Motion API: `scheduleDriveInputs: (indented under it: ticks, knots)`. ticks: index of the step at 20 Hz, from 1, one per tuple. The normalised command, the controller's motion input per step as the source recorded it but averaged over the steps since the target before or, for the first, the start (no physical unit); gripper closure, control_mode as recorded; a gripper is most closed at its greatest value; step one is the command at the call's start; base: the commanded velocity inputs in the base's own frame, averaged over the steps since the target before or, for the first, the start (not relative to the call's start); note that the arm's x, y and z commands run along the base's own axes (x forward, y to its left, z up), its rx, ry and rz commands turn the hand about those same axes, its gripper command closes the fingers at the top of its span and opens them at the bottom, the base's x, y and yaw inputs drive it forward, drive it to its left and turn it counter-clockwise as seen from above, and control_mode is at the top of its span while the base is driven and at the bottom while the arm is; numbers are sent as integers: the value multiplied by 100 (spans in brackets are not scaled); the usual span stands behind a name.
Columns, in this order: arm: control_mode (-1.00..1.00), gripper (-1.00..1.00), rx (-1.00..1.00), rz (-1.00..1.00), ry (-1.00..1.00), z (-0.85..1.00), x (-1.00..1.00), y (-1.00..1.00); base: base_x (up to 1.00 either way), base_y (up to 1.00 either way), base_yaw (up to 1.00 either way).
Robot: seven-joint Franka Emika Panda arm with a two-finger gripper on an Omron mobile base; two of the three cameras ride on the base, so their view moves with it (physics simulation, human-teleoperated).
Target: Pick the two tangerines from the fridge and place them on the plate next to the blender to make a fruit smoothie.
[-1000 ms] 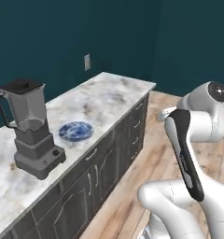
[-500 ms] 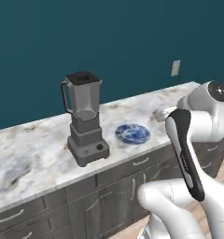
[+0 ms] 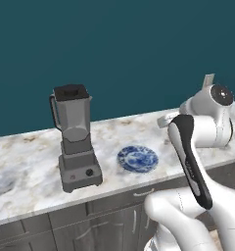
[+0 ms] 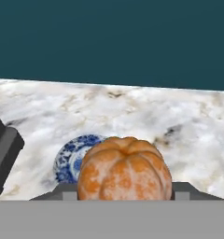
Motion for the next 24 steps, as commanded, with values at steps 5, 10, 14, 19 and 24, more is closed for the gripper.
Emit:
scheduleDriveInputs:
  ticks: [5,10,14,19,24]
  knots:
    - [-100,100,-15,3,51,-65,71,20,0,0,0]
    - [-100,100,-1,9,37,-98,74,9,0,0,0]
    - [-100,100,18,12,15,-99,78,0,0,0,0]
    - [-100,100,-1,6,9,-78,22,17,0,0,0]
    - [-100,100,-1,2,2,-88,32,25,0,0,0]
